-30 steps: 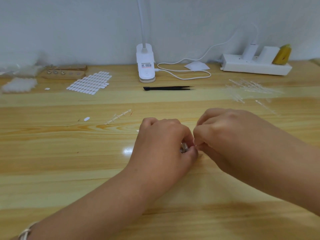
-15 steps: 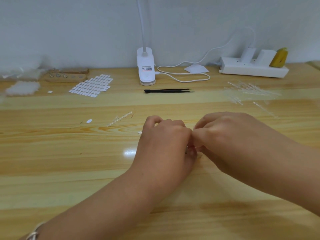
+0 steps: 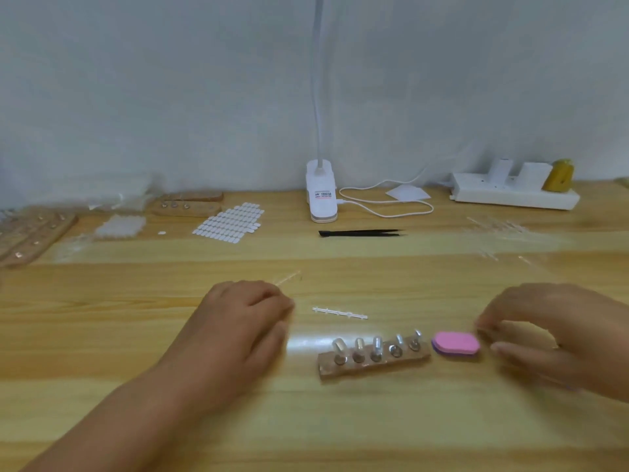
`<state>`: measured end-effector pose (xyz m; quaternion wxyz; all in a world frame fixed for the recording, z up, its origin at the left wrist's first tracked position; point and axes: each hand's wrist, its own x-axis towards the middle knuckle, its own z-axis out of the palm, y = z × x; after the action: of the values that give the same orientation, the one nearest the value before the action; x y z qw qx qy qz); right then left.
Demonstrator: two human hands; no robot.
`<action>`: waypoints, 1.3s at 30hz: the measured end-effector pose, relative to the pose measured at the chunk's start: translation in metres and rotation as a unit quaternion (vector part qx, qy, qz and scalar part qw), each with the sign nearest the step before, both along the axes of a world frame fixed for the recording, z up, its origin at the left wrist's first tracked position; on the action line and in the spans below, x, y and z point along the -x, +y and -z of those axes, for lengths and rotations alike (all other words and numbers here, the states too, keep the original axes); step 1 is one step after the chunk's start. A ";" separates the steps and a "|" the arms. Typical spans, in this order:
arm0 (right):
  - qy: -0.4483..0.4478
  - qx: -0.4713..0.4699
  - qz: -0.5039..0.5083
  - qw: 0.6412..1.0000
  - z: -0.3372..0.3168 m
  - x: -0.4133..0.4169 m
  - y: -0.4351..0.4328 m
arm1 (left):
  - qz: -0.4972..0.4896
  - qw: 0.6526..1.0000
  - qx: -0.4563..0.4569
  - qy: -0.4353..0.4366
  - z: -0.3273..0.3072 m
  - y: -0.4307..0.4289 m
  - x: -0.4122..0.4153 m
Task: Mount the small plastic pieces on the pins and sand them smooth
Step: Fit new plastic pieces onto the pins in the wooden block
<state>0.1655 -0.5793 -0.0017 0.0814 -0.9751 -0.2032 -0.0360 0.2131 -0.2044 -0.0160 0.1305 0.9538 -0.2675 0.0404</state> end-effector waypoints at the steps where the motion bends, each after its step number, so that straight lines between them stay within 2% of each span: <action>1: 0.006 0.002 -0.005 1.000 0.007 0.000 -0.003 | 0.002 1.000 -0.009 -0.011 0.004 0.005 0.002; 7: 0.013 0.002 0.040 0.999 0.013 -0.004 0.008 | 0.005 0.994 0.031 -0.106 0.003 -0.005 -0.004; 12: 0.036 -0.007 0.068 0.997 0.006 -0.004 0.021 | 0.054 0.998 0.030 -0.029 -0.004 -0.036 -0.021; 15: 0.036 -0.005 0.059 0.998 0.009 -0.003 0.016 | 0.017 0.995 0.093 0.017 0.001 -0.047 -0.028; 22: -0.011 -0.034 0.051 0.998 0.002 -0.014 0.004 | -0.073 0.985 0.154 0.033 0.001 -0.015 -0.035; 26: -0.001 -0.056 -0.004 0.998 -0.019 -0.039 0.042 | -0.108 0.988 0.105 -0.021 -0.002 0.005 -0.034; 29: 0.024 -0.090 -0.089 0.992 -0.028 -0.073 0.089 | -0.145 0.988 0.059 -0.013 0.002 0.005 -0.028; 31: 0.077 -0.081 -0.128 0.985 -0.026 -0.098 0.122 | -0.149 0.988 0.029 -0.003 0.005 -0.001 -0.025; 34: 0.158 -0.013 -0.168 0.973 -0.020 -0.126 0.166 | -0.142 0.989 0.034 -0.004 0.006 -0.009 -0.025; 36: 0.174 0.025 -0.169 0.970 -0.016 -0.136 0.181 | -0.139 0.988 0.061 0.000 0.005 -0.010 -0.027; 39: 0.172 -0.011 -0.158 0.972 -0.011 -0.141 0.182 | -0.128 0.987 0.095 0.016 0.004 -0.011 -0.027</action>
<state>0.3063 -0.3975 0.0088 0.1307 -0.9213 -0.3371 0.1431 0.2399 -0.2153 -0.0202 0.2183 0.9640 -0.1362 0.0670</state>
